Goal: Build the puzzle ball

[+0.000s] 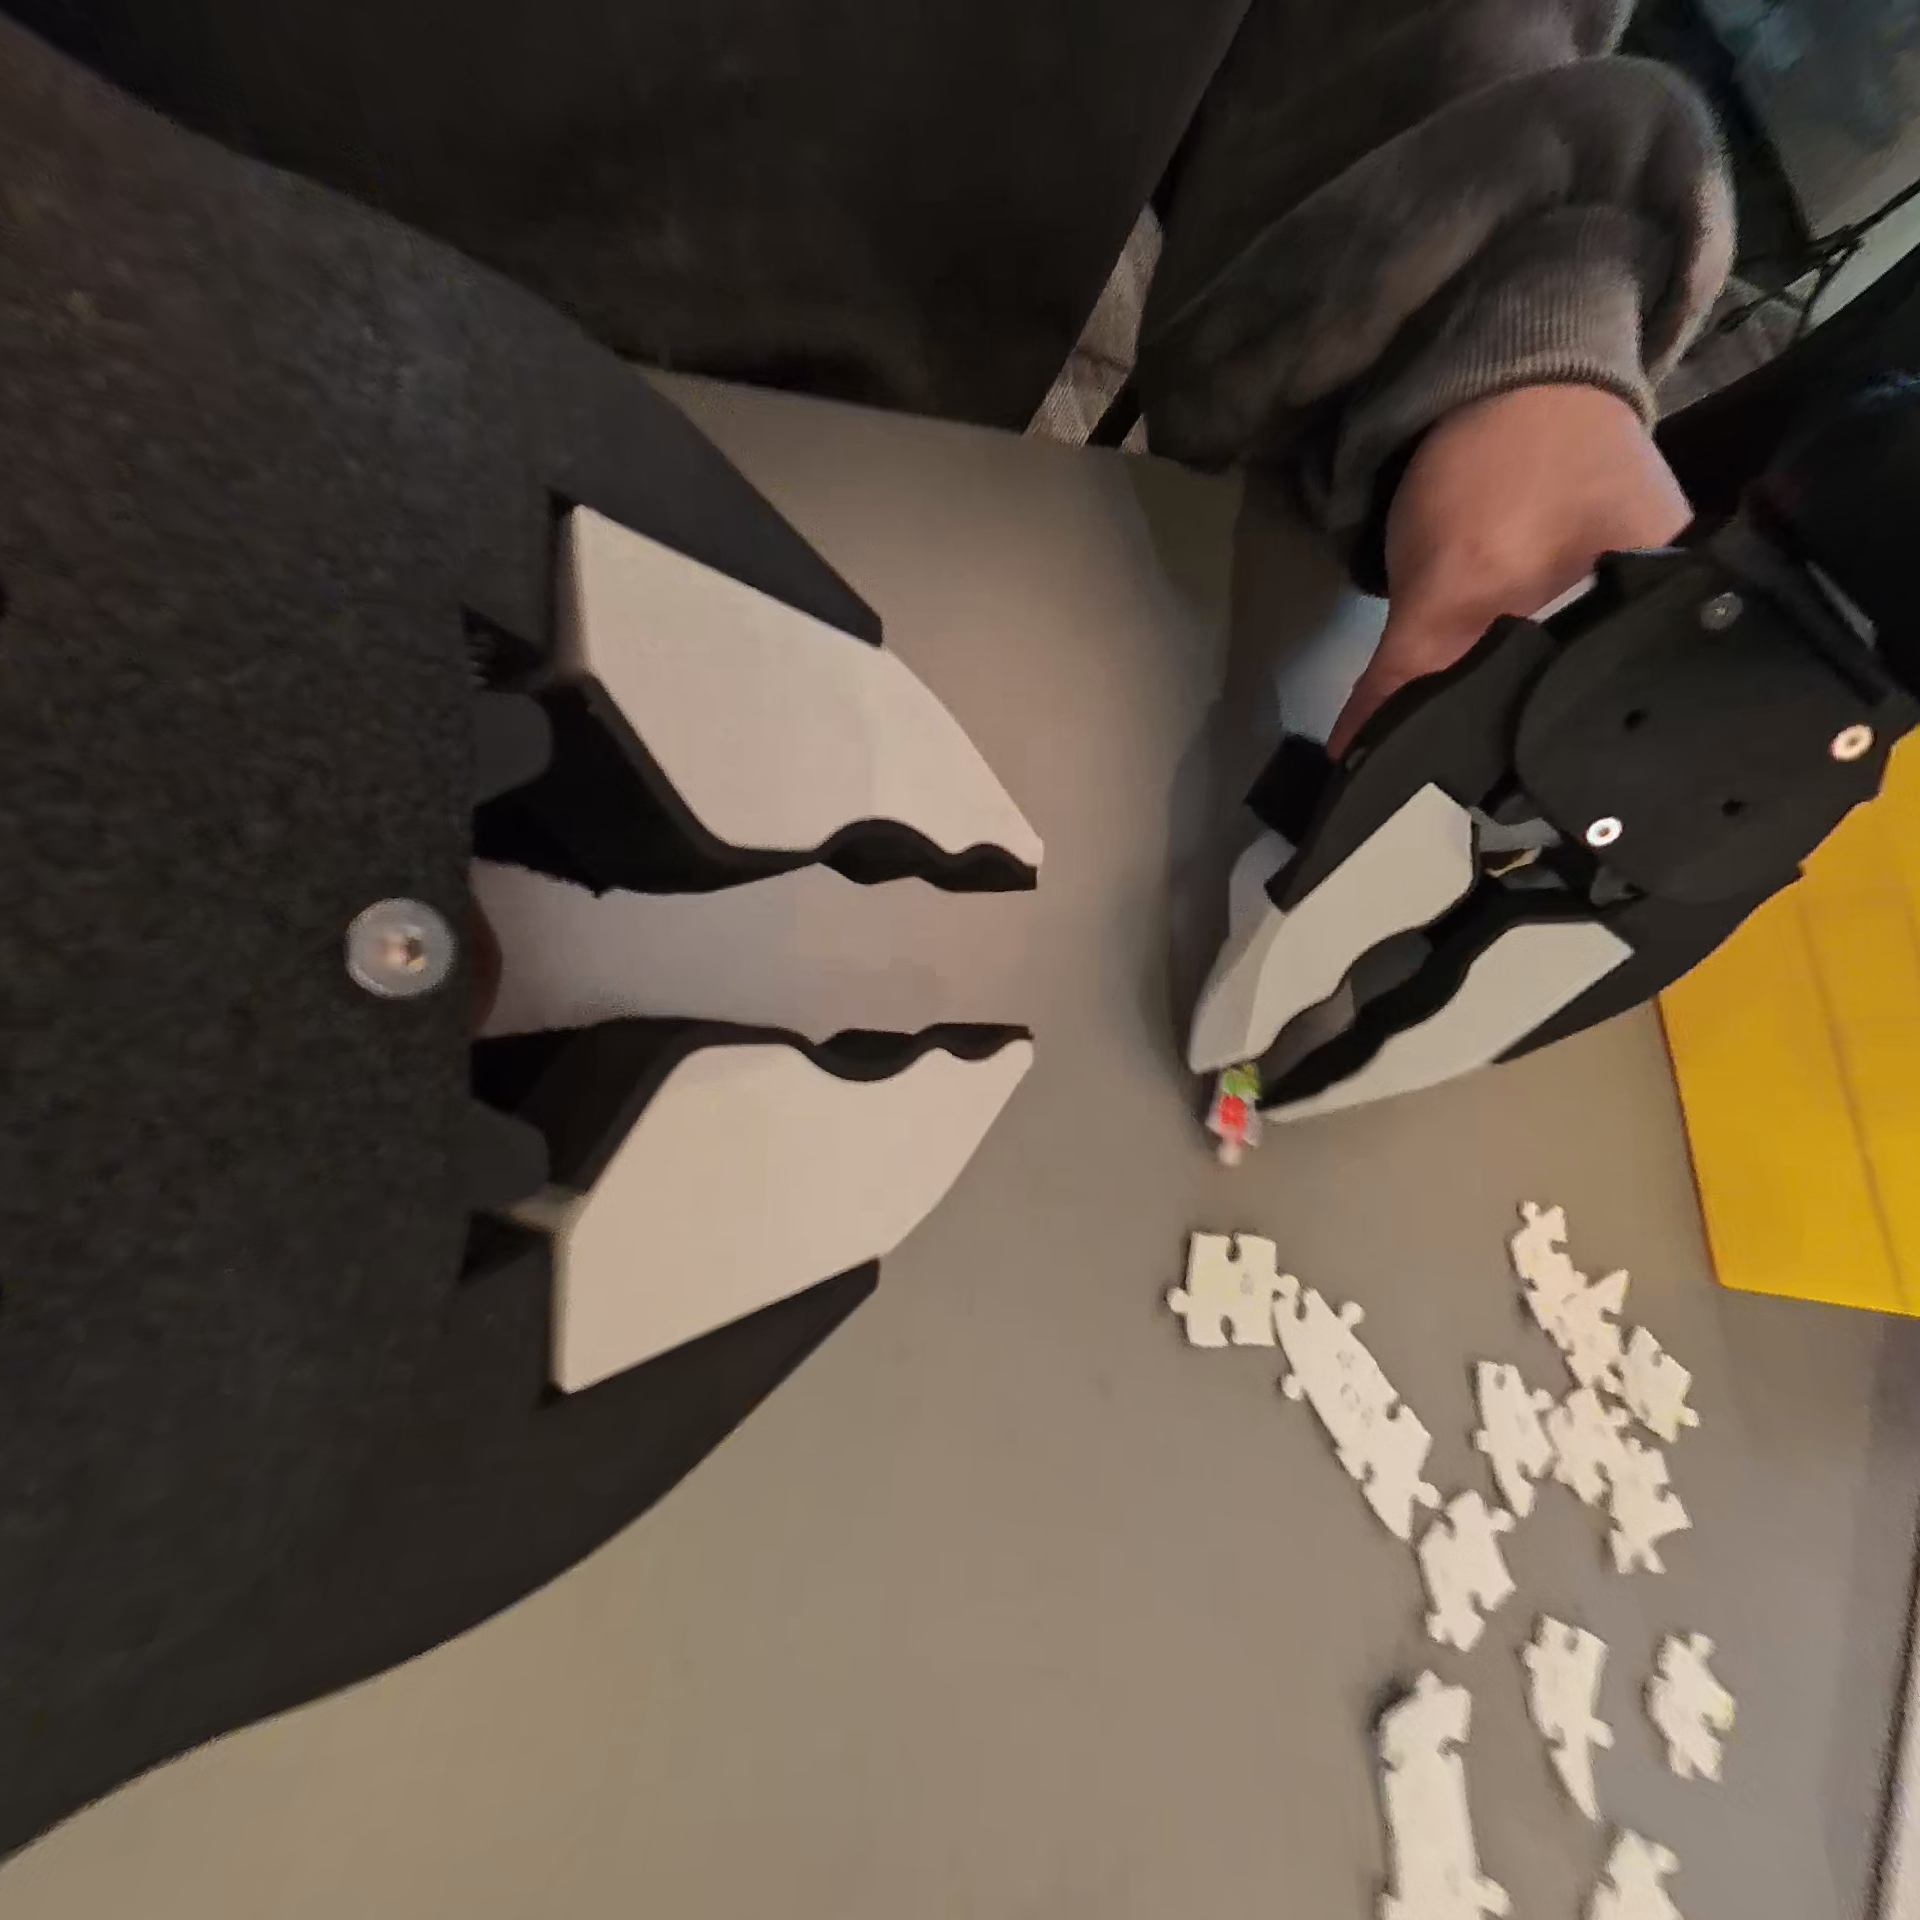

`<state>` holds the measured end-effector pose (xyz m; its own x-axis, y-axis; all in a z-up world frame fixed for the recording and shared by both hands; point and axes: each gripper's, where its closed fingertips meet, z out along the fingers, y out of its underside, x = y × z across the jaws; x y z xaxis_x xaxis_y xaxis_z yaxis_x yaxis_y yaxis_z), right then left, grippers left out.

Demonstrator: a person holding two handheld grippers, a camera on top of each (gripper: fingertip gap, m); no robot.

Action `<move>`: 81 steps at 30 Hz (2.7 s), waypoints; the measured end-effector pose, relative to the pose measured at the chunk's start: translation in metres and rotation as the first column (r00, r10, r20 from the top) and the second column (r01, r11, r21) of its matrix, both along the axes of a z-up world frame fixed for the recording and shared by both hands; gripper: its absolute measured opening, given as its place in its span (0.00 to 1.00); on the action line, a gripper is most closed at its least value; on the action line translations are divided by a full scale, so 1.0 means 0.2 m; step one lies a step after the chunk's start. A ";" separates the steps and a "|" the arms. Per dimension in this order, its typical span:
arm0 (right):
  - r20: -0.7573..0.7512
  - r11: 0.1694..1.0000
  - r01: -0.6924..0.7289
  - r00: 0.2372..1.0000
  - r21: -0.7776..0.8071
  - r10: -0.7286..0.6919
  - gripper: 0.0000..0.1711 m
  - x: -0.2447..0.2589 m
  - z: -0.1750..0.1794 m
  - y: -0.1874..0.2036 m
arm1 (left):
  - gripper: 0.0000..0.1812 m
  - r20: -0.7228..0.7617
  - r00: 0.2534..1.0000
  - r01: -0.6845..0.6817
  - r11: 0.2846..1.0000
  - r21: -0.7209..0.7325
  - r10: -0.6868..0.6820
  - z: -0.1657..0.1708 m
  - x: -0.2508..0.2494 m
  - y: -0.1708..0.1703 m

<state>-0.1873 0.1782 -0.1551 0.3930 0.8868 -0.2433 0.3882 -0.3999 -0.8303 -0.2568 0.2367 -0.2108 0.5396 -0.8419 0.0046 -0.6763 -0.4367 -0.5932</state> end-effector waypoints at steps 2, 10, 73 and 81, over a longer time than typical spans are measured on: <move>0.039 0.992 -0.042 0.999 0.120 0.037 0.16 0.00 0.02 0.03 | 0.12 0.104 0.993 0.069 0.989 -0.131 -0.055 0.06 0.07 -0.09; 0.215 0.845 -0.350 0.934 0.404 0.284 0.13 -0.06 0.07 -0.05 | 0.12 0.348 0.919 0.356 0.763 -0.540 -0.183 0.33 0.22 -0.35; 0.427 0.973 -0.120 0.904 0.195 0.026 0.09 -0.12 -0.23 0.16 | 0.12 0.123 0.992 0.019 0.999 0.035 -0.023 0.10 0.02 -0.34; 0.419 0.985 -0.076 0.908 0.154 0.005 0.04 -0.15 -0.29 0.22 | 0.12 0.095 0.995 0.016 0.999 0.034 -0.020 0.08 0.01 -0.35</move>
